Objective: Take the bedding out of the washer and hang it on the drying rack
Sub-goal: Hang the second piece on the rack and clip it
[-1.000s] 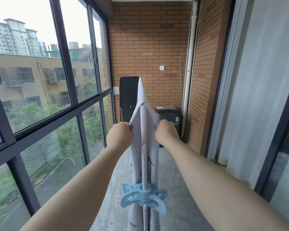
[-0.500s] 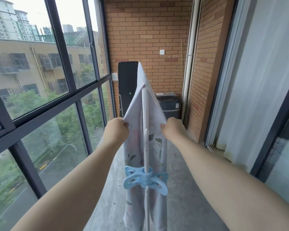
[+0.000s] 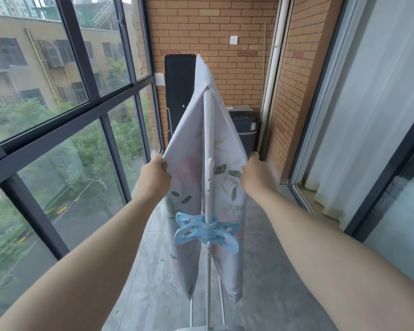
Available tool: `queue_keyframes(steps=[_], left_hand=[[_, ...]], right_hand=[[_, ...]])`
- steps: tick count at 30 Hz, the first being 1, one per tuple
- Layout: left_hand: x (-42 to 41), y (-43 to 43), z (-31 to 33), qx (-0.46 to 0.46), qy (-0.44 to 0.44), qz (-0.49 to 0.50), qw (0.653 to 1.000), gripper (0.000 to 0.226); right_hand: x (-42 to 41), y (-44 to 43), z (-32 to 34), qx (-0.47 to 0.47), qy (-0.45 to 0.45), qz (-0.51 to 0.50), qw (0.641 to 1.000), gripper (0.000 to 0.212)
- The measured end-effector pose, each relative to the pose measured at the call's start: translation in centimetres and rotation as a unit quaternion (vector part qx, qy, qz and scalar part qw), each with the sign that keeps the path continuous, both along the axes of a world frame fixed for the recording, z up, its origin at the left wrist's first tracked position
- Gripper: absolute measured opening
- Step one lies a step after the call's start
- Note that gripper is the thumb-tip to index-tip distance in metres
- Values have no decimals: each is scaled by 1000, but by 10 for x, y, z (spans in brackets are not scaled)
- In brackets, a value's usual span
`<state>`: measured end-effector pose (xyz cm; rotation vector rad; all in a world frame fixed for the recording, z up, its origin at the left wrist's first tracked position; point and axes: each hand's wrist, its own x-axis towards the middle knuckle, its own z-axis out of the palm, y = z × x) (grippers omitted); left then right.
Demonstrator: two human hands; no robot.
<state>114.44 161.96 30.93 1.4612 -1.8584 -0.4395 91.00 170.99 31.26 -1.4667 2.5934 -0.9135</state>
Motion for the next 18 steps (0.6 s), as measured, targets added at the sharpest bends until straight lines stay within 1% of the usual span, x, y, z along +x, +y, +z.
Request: queue_keyframes(steps=[2,3,4,6,8,9,11,13,15,17,18], left_hand=[[0,-2,-5,-7,-13,7,1000,14],[-1,-1,-8,-15,-16,7,1000,13],[-1,-1,-12,-28,-16,2,999,13],[-1,-1,-20,-51,-16,-16,998,10],[1,-3,-25,-61,-17,-24,998,18],[1,-5,-26,-57,-19,-20,998,22],[1,-13,-30,-26,2,1,1000,21],[0,-20,-35,44,91,11,995,18],[1,-24,-44,108,154,27,982,24],[4,-25,-59,141,173,38,974,27],[6,-25,-67,136,159,43,977,29]], right_hand=[[-1,0,-2,12,3,-5,1000,19],[-2,-1,-4,17,-7,-9,1000,14],[-2,-2,-6,15,-26,-14,999,13],[-1,-6,-12,-5,-109,-22,994,15],[2,-9,-20,-41,-182,-25,982,19],[3,-9,-25,-52,-195,-24,979,25],[1,-10,-38,-82,-188,-21,978,31],[-4,-11,-51,-114,-159,-16,981,30],[-7,-11,-63,-125,-150,2,981,31],[-7,-13,-75,-117,-148,22,982,30],[-7,-15,-80,-114,-140,26,983,28]])
